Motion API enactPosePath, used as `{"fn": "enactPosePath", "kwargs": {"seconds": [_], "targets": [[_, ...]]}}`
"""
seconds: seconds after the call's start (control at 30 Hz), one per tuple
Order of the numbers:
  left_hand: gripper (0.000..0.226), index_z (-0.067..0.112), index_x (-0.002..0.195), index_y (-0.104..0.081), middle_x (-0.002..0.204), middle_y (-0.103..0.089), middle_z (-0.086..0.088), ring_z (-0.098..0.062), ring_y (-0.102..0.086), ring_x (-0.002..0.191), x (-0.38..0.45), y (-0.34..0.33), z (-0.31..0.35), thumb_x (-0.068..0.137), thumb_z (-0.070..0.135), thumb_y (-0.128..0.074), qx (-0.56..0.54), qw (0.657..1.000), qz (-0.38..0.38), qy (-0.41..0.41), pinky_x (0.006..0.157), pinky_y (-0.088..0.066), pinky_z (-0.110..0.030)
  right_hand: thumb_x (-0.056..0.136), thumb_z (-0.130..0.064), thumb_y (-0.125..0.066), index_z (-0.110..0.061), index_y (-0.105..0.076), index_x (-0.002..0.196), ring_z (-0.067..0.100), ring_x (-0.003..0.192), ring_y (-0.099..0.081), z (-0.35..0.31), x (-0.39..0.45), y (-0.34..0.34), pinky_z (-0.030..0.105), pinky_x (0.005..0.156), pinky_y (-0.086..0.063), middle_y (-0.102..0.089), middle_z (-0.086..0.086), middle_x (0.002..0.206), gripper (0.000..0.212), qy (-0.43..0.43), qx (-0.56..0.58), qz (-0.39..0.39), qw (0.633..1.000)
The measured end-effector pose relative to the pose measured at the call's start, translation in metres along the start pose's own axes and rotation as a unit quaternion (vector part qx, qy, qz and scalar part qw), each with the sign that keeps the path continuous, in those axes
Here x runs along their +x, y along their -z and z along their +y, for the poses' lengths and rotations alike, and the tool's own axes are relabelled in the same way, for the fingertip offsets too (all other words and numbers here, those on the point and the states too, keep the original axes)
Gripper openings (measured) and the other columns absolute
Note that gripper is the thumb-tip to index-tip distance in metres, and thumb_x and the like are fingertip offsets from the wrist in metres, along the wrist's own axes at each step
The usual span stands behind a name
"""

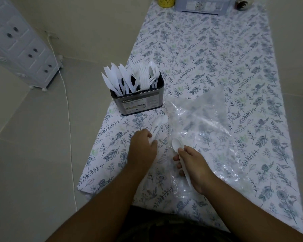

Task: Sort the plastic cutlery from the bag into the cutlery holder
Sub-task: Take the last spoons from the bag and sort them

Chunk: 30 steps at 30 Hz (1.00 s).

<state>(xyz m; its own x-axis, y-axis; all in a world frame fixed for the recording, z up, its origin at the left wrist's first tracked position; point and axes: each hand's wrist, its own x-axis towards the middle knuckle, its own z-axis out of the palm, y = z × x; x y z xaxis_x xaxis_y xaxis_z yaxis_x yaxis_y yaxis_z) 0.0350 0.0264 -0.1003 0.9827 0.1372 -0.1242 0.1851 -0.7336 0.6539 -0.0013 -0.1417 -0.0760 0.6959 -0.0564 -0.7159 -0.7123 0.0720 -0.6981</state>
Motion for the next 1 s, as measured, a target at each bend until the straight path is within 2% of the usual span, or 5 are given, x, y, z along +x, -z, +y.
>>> {"fn": "enactPosePath", "kwargs": {"seconds": [0.27,0.5,0.6,0.8,1.0], "targets": [[0.031,0.007,0.120,-0.065,0.110,-0.062,-0.013,-0.026,-0.059,0.103,0.041,-0.015,0.012,0.094,0.022,-0.061,0.098,0.994,-0.033,-0.046,0.084,-0.050,-0.032,0.103,-0.021,-0.053,-0.022,-0.069,0.112,0.016,0.065,-0.056,-0.003,-0.004,0.001,0.031,0.057,-0.046,-0.068,0.005,0.085,0.019,0.008,-0.005,-0.005,1.000],[0.017,0.010,0.074,-0.053,0.070,-0.054,-0.005,-0.022,-0.055,0.069,0.048,-0.007,0.013,0.090,0.013,-0.056,0.137,0.988,-0.052,-0.056,0.056,-0.038,-0.028,0.102,-0.017,-0.051,-0.021,-0.068,0.115,0.016,0.067,-0.055,-0.006,-0.005,0.011,0.030,0.057,-0.047,-0.067,0.006,0.087,0.022,0.004,0.010,-0.002,1.000],[0.023,0.014,0.065,-0.050,0.060,-0.047,0.003,-0.009,-0.041,0.053,0.033,0.002,0.009,0.085,0.006,-0.058,0.051,0.998,-0.037,-0.013,0.050,-0.031,-0.020,0.101,-0.010,-0.047,-0.017,-0.068,0.112,0.019,0.070,-0.053,-0.008,-0.003,0.011,0.031,0.057,-0.046,-0.063,0.011,0.091,0.025,-0.012,0.050,-0.008,0.999],[0.029,0.014,0.118,-0.071,0.100,-0.076,-0.002,-0.013,-0.075,0.088,-0.034,0.009,0.026,0.090,0.010,-0.068,-0.304,0.934,-0.105,0.153,0.080,-0.062,-0.037,0.104,-0.015,-0.049,-0.012,-0.074,0.103,0.024,0.082,-0.062,-0.012,-0.002,0.006,0.036,0.070,-0.054,-0.070,0.013,0.098,0.024,-0.002,0.060,-0.024,0.998],[0.030,0.019,0.120,-0.072,0.100,-0.078,0.006,-0.008,-0.074,0.092,-0.060,0.005,0.042,0.092,0.010,-0.067,-0.315,0.937,-0.101,0.113,0.086,-0.060,-0.036,0.108,-0.013,-0.044,-0.014,-0.065,0.131,0.028,0.100,-0.074,-0.016,-0.008,-0.002,0.035,0.076,-0.060,-0.075,0.018,0.114,0.032,0.014,0.161,-0.119,0.980]]}}
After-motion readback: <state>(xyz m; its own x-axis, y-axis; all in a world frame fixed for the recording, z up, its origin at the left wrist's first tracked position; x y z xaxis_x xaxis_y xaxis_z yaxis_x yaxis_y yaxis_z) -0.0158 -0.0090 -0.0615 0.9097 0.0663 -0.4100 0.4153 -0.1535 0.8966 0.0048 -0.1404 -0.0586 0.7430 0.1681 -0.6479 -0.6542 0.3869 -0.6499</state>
